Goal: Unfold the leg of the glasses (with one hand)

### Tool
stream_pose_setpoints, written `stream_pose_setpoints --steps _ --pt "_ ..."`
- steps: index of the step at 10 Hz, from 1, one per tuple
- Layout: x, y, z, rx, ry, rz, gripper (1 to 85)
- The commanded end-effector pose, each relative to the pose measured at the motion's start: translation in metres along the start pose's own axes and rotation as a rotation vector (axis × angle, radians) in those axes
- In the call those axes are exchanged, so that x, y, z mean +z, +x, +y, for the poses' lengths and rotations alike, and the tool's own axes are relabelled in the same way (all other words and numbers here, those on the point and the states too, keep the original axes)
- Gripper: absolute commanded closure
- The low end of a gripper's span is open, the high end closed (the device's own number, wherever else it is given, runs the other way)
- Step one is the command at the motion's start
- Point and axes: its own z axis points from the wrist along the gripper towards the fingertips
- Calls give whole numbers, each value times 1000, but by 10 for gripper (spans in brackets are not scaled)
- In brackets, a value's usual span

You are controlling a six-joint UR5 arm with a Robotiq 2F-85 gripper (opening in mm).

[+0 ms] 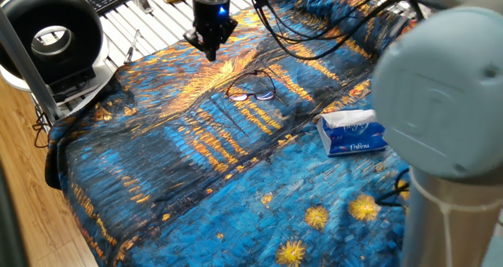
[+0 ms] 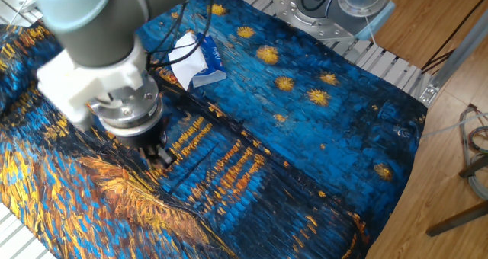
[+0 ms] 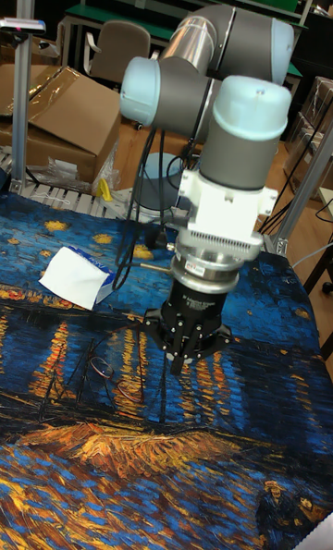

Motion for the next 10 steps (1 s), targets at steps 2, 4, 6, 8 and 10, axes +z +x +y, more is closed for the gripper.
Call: stream_pose_setpoints --steps 2,4,6,8,10 --pt "-16 -17 5 157 -18 -128 847" --pt "-16 -13 -7 191 5 -126 847" --pt "-8 -1 -10 182 0 -112 847" --pt "1 5 -11 168 12 -108 847" --pt "6 14 -15 146 13 -78 847"
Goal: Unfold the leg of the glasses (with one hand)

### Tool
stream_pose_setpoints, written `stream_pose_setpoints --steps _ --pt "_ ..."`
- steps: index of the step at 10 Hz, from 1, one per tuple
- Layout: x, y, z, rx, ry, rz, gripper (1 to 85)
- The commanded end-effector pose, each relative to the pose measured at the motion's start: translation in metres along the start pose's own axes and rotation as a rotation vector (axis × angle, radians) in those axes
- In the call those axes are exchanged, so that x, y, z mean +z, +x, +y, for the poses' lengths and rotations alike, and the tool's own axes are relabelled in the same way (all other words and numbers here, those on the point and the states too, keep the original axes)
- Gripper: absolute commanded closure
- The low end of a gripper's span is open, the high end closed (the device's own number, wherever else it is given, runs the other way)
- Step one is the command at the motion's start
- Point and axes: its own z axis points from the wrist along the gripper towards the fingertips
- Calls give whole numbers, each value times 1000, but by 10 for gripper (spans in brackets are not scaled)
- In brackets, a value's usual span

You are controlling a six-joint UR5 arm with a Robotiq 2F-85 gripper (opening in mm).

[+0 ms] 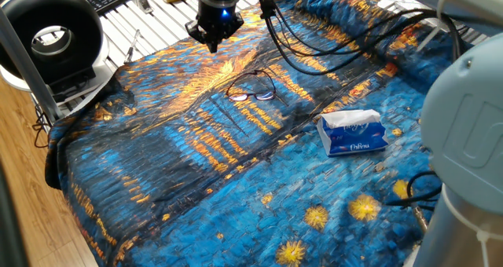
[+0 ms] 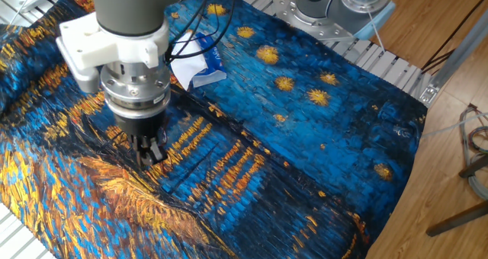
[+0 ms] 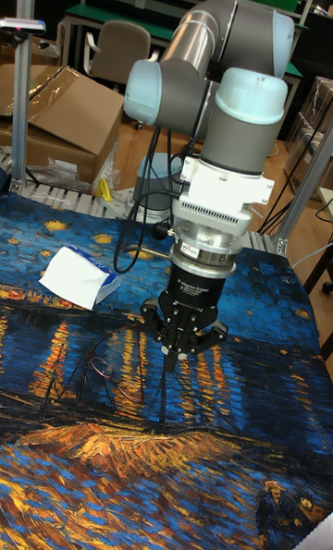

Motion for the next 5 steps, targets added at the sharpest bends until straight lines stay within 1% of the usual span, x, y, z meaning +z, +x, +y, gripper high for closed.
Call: stream_pose_setpoints --steps 1,2,4,5 --pt "7 11 -3 -6 -22 26 847" --pt "9 12 -3 -7 -35 30 847" --pt "14 16 -4 -15 -37 37 847" --pt "14 16 -6 -20 -31 42 847"
